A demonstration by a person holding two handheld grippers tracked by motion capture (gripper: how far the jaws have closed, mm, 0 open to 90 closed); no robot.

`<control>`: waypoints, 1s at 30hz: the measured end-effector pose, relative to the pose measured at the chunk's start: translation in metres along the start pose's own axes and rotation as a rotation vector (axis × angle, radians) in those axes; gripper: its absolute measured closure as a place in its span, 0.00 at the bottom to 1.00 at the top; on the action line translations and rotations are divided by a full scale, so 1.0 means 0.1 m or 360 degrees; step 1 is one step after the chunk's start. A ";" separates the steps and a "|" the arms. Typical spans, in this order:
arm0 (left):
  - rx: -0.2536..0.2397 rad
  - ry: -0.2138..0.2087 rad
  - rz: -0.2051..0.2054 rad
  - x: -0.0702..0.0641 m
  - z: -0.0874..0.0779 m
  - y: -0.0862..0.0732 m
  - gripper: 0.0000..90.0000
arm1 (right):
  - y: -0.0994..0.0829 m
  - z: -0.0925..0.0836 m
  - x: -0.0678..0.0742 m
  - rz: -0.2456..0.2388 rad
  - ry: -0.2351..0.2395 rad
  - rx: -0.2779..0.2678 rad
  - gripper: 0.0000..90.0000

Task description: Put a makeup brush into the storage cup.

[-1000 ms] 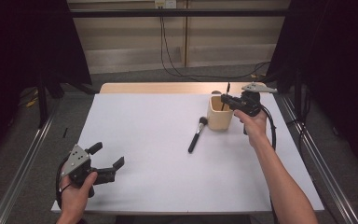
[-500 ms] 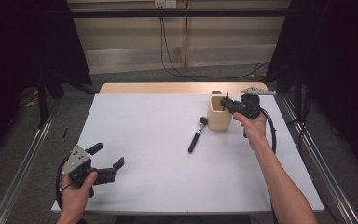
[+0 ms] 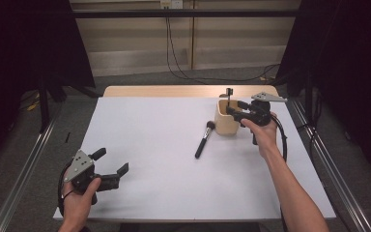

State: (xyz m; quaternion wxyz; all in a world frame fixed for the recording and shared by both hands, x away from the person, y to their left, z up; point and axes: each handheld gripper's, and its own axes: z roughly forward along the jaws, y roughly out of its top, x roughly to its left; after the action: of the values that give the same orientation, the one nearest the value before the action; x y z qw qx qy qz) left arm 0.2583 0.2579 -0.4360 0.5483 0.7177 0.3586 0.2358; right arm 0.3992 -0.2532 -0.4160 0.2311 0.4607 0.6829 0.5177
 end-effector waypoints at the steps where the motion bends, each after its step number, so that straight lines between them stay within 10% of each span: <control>1: -0.0004 0.0000 -0.0004 0.00 0.00 0.00 0.02 | 0.00 -0.01 0.00 -0.0003 -0.0005 -0.0009 0.36; 11: -0.0005 -0.0001 0.0001 0.00 -0.01 0.00 0.02 | -0.02 -0.09 0.07 -0.0041 -0.0017 -0.0018 0.04; 30: -0.0012 0.0005 -0.0004 0.00 -0.03 0.00 0.02 | -0.19 -0.45 0.17 -0.0046 -0.0040 -0.0006 0.01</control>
State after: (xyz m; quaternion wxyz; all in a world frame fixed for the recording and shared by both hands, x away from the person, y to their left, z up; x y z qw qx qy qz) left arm 0.2558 0.2600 -0.4348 0.5508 0.7148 0.3594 0.2377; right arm 0.3478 -0.2614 -0.4141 0.2480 0.4569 0.6854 0.5098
